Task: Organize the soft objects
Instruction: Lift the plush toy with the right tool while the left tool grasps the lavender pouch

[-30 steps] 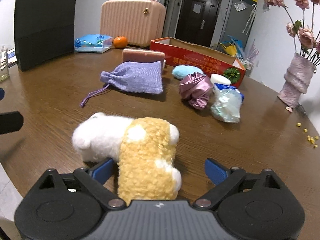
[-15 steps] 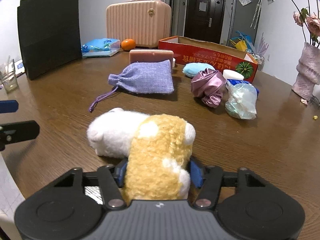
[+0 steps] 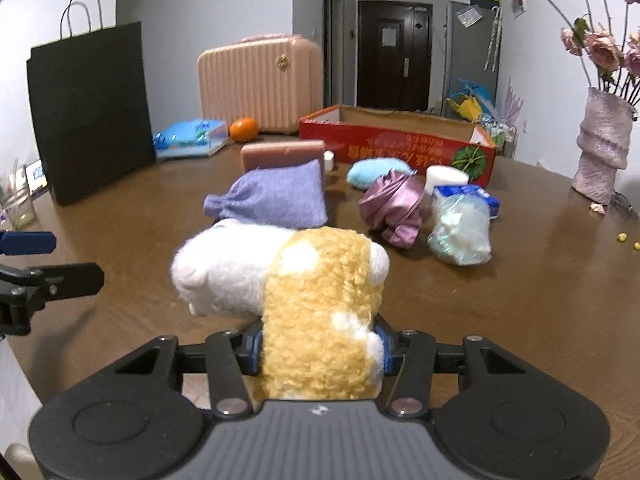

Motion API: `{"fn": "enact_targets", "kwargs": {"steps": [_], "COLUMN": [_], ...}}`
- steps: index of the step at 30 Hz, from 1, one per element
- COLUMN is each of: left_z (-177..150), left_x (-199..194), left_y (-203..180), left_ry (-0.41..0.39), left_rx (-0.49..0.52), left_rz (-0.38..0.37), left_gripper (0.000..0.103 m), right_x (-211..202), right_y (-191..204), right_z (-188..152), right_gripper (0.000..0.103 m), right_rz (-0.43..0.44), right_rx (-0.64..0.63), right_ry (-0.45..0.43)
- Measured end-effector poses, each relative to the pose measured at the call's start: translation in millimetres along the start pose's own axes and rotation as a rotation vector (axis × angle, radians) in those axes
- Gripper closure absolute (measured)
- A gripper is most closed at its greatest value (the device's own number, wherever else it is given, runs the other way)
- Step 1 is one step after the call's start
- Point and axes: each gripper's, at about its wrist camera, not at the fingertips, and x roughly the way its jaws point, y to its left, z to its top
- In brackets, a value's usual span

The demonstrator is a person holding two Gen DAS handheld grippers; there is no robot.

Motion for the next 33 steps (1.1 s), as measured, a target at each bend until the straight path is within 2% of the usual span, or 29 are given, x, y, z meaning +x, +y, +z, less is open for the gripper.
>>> {"fn": "enact_targets", "kwargs": {"steps": [21,33], "left_z": [61,85], "left_x": [54,114], "left_y": [-18,-35], "left_ry": [-0.025,0.047], "left_rx": [0.102,0.187], "left_rz": [0.002,-0.031], "left_gripper": [0.0,0.0], "right_x": [8,24], "right_y": [-60,-86], "right_z": [32,49], "right_gripper": [0.054,0.054], "right_rz": [-0.095,-0.135], "right_rx": [0.106,0.139], "right_ry": [-0.083,-0.126]}}
